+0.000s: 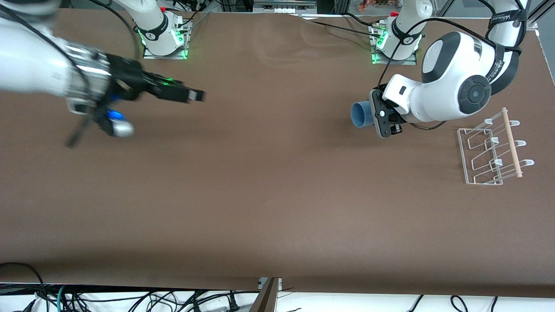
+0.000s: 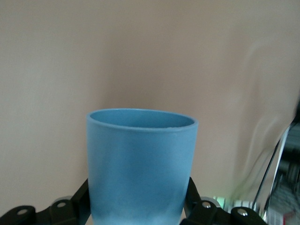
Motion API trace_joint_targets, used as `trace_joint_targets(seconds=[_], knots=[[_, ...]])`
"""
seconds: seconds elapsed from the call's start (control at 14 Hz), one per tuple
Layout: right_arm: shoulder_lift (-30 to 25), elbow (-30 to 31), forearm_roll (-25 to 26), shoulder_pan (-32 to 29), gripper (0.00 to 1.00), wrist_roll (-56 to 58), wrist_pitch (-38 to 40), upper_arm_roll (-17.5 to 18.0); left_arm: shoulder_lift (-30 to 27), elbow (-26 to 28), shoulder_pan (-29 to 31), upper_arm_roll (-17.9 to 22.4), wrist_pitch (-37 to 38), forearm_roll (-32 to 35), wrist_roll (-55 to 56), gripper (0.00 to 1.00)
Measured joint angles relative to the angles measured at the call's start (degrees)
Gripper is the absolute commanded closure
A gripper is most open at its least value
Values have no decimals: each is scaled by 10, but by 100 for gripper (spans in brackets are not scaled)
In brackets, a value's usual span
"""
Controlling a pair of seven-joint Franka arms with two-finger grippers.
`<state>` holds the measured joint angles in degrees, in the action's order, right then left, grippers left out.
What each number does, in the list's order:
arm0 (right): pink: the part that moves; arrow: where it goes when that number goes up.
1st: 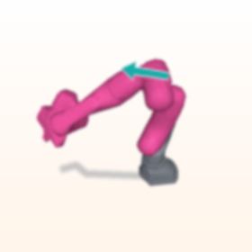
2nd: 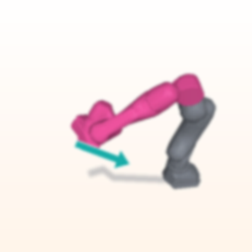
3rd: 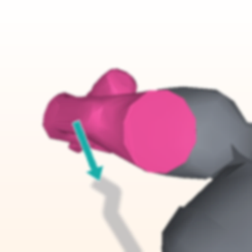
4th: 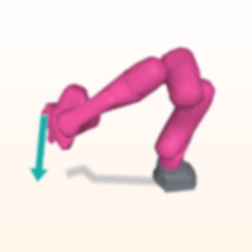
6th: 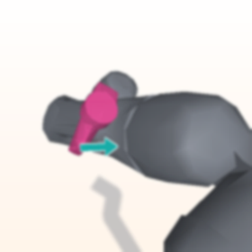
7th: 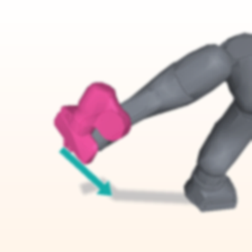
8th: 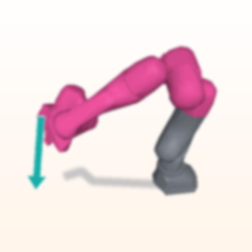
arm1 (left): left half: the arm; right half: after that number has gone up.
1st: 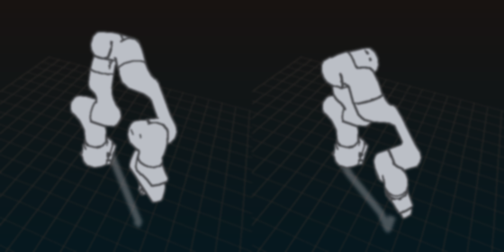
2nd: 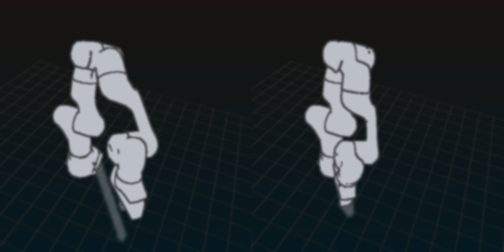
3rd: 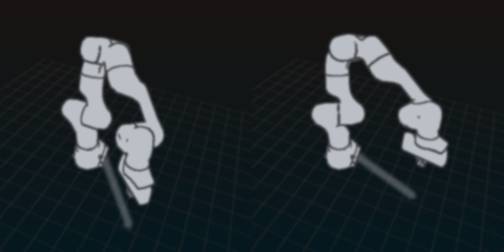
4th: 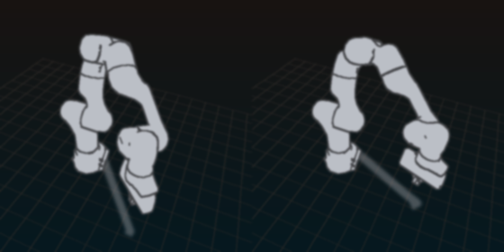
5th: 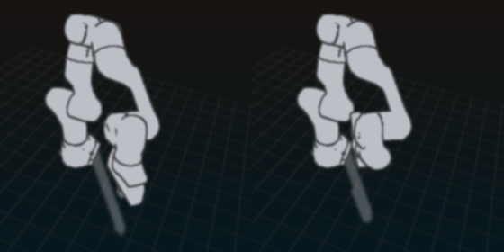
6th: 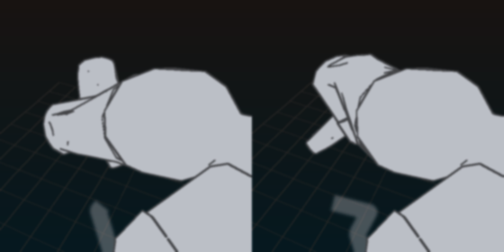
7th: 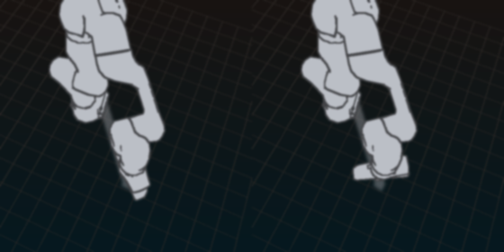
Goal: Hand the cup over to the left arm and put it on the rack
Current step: 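Open the right gripper and withdraw it while the left gripper holds the cup, then carry the cup with the left gripper over the wire rack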
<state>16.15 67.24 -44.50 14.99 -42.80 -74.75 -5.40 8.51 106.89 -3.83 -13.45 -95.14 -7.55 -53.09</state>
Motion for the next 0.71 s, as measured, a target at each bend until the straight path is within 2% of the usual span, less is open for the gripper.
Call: trace_joint_targets(seconds=[0.14, 0.36, 0.71], knots=[[-26, 1, 0, -1, 1, 53, 77, -52, 3, 1, -3, -6, 47, 106, 53, 89], [-36, 3, 17, -3, 1, 100, 94, -109, 20, 7, -4, -8, 115, 289, 77, 94], [-32, 9, 181, 10, 1, 182, 93, -112, 97, 9, 7, -1, 163, 578, 90, 94]])
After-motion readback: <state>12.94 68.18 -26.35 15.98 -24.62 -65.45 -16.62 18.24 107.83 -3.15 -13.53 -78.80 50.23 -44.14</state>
